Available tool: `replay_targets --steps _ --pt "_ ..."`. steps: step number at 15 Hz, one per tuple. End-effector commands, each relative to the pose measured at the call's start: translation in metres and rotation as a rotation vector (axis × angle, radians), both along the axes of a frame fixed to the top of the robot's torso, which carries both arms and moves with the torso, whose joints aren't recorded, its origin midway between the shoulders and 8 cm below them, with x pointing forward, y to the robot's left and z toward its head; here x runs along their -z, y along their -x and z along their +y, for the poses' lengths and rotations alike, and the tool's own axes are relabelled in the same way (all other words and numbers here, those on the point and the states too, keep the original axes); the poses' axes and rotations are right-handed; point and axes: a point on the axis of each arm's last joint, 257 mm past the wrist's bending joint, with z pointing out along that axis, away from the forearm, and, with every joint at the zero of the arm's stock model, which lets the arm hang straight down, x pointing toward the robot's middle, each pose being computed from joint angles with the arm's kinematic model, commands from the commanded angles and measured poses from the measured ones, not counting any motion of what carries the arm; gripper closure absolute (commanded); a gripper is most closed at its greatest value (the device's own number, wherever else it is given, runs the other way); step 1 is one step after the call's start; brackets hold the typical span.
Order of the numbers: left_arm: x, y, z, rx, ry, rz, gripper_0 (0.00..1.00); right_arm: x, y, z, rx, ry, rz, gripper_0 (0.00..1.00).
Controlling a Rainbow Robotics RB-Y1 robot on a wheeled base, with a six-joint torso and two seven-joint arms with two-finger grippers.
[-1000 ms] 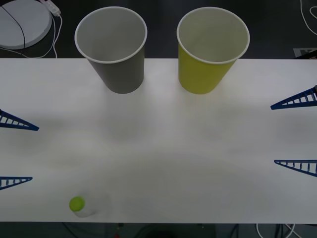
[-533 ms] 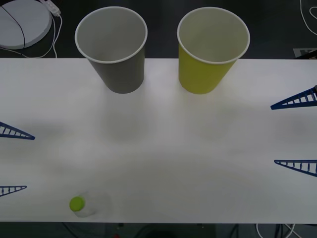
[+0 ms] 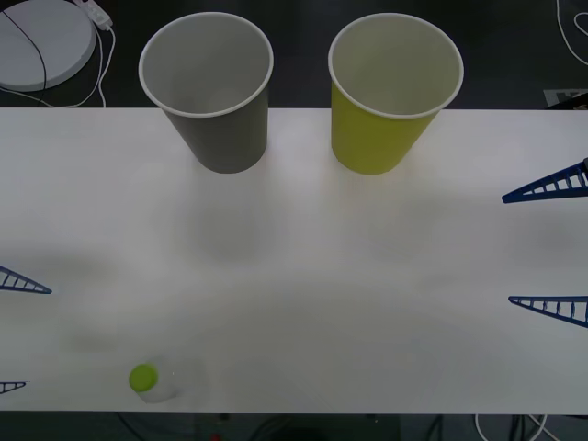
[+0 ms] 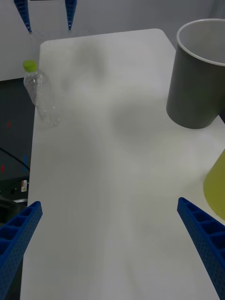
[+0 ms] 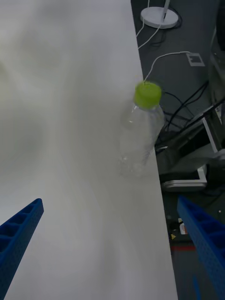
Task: Put the can into the green bin and the plastic bottle into the gray bin
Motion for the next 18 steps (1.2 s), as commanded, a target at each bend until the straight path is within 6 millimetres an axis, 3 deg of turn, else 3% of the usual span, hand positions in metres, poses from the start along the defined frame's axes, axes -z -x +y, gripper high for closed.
replay_targets --steps 1,9,18 --pt "0.015 0.007 -0.002 0.011 0.024 0.002 0.00 0.000 0.000 0.000 0.000 0.000 0.000 0.00" --pt "0.047 0.031 -0.026 -0.004 0.093 0.012 0.00 0.000 0.000 0.000 0.000 0.000 0.000 0.00" --pt "0.084 0.024 -0.071 -0.047 0.149 0.002 0.00 0.000 0.000 0.000 0.000 0.000 0.000 0.00"
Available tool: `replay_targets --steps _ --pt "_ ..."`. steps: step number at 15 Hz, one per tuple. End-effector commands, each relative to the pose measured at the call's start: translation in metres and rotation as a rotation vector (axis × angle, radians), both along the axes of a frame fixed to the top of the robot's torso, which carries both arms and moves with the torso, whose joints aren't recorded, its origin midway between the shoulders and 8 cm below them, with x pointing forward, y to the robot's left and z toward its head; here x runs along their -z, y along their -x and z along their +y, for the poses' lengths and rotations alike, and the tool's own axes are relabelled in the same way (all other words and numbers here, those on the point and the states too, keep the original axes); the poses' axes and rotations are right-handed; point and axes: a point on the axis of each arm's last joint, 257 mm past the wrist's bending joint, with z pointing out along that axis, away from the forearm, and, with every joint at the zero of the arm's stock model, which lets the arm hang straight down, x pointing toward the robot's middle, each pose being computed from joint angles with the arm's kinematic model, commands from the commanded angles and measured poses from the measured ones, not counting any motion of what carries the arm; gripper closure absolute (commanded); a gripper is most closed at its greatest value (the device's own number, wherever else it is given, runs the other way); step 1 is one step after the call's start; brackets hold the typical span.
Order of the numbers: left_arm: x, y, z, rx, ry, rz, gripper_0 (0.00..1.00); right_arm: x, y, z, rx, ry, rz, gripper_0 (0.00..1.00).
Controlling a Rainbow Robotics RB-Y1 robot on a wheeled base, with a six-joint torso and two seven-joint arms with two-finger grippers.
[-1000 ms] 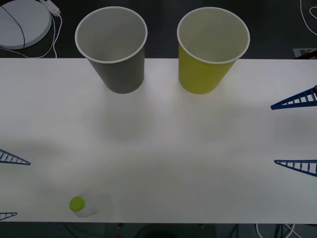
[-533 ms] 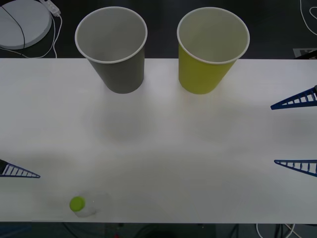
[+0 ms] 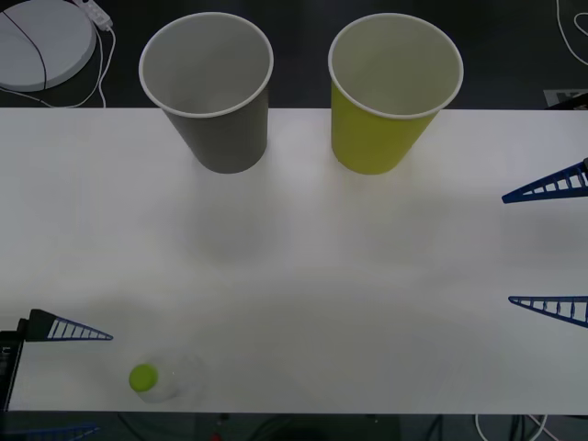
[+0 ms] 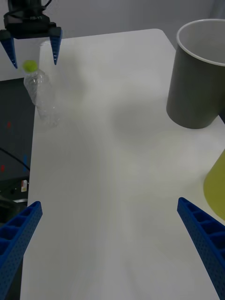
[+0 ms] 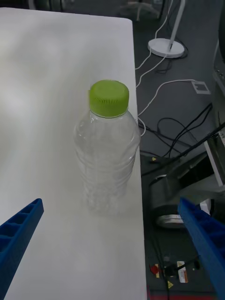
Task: Put the can into the green bin and the plastic bottle into the gray bin
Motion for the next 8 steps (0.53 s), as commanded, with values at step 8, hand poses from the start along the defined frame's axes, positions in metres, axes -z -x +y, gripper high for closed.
replay_targets --steps 8 --pt "0.019 -0.013 -0.048 -0.015 0.075 -0.001 0.00 0.000 0.000 0.000 0.000 0.000 0.000 0.00"
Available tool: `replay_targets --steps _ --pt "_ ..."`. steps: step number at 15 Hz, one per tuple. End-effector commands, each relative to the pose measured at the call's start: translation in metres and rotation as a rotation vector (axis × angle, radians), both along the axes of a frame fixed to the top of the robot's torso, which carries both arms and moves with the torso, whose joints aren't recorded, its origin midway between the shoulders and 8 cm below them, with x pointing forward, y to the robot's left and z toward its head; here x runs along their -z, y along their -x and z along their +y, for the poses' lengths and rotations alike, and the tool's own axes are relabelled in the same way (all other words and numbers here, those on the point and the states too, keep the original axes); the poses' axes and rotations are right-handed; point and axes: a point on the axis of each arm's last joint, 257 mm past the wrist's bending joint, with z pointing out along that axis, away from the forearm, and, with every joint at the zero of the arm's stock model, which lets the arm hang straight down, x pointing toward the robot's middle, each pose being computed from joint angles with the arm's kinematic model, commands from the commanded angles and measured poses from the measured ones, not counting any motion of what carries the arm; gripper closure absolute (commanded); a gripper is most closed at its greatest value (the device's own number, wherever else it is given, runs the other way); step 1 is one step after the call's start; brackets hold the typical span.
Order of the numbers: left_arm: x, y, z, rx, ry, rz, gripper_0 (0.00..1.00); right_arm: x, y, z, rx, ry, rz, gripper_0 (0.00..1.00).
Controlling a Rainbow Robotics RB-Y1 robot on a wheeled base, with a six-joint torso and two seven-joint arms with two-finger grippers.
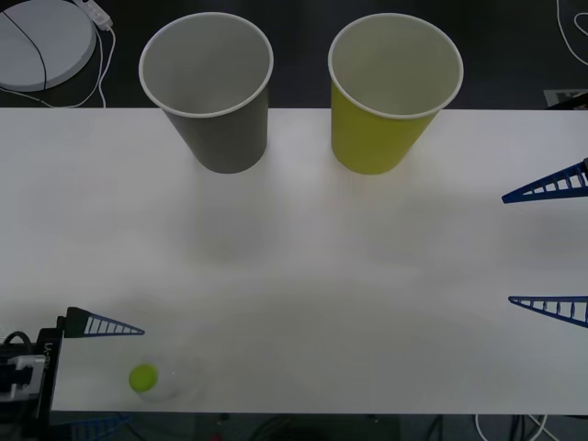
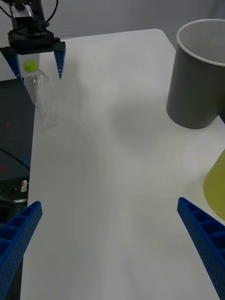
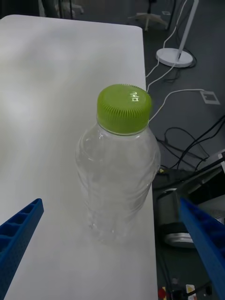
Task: Put the can into the green bin and the plastic bottle into the gray bin
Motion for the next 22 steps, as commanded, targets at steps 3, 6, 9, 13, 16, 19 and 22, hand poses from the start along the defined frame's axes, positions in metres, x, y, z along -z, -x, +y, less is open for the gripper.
replay_targets --steps 3,6,9,13,16,19,22 --pt "0.007 -0.001 -0.025 -0.001 0.049 -0.002 0.00 0.000 0.000 0.000 0.000 0.000 0.000 0.00" --pt "0.010 -0.005 -0.037 -0.003 0.065 -0.012 0.00 0.000 0.000 0.000 0.000 0.000 0.000 0.00" --pt "0.011 -0.003 -0.052 0.010 0.095 -0.001 0.00 0.000 0.000 0.000 0.000 0.000 0.000 0.00" --pt "0.011 -0.003 -0.063 0.018 0.116 0.002 0.00 0.000 0.000 0.000 0.000 0.000 0.000 0.00" --pt "0.012 -0.003 -0.064 0.020 0.113 0.005 0.00 0.000 0.000 0.000 0.000 0.000 0.000 0.00" --pt "0.012 -0.004 -0.065 0.019 0.113 0.006 0.92 0.000 0.000 0.000 0.000 0.000 0.000 0.00" --pt "0.011 -0.004 -0.065 0.017 0.117 0.005 1.00 0.000 0.000 0.000 0.000 0.000 0.000 0.00"
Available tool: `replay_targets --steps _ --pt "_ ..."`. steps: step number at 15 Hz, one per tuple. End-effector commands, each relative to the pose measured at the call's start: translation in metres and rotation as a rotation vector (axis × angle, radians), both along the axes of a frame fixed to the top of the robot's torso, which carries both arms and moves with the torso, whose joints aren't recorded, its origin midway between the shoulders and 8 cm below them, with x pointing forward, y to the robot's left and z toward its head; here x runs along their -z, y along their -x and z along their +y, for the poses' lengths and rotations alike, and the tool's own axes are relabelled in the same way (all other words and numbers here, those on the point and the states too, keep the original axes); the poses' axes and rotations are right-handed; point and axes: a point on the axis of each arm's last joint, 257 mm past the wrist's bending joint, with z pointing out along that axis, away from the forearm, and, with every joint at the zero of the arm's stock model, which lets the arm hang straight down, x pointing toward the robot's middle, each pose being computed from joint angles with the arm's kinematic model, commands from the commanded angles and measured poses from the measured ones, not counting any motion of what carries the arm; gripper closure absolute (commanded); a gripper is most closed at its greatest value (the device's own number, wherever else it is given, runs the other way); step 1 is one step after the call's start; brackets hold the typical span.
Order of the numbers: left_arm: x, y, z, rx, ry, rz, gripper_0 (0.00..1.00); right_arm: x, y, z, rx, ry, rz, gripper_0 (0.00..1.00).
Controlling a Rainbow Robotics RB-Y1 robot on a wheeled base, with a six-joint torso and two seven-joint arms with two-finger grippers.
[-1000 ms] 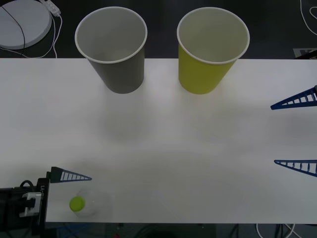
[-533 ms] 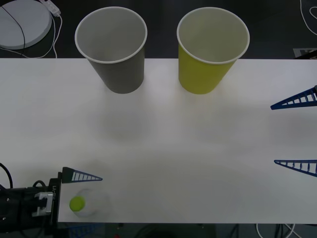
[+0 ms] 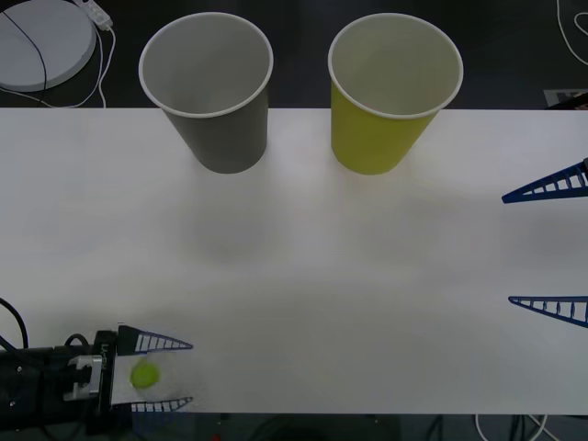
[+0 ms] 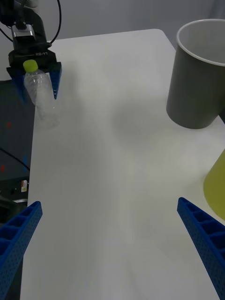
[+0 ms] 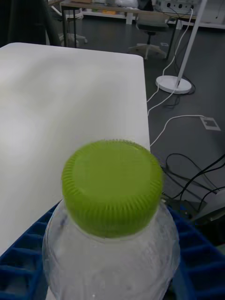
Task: Put the can into the green bin and the plastic bottle into the gray bin
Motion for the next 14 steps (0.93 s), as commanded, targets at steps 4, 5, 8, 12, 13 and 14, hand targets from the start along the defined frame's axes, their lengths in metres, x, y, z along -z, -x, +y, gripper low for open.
replay_targets --steps 4,5,8,12,13,14 --pt "-0.001 -0.001 -0.001 -0.001 0.005 -0.001 1.00 0.000 0.000 0.000 0.000 0.000 0.000 0.00" --pt "-0.002 -0.002 -0.002 -0.001 0.005 -0.002 1.00 0.000 0.000 0.000 0.000 0.000 0.000 0.00" --pt "-0.009 -0.006 -0.003 -0.005 0.017 -0.008 1.00 0.000 0.000 0.000 0.000 0.000 0.000 0.00" --pt "-0.024 -0.013 -0.001 -0.016 0.024 -0.022 1.00 0.000 0.000 0.000 0.000 0.000 0.000 0.00" --pt "-0.027 -0.013 0.000 -0.017 0.024 -0.019 1.00 0.000 0.000 0.000 0.000 0.000 0.000 0.00" --pt "-0.031 -0.014 0.001 -0.021 0.022 -0.020 1.00 0.000 0.000 0.000 0.000 0.000 0.000 0.00"
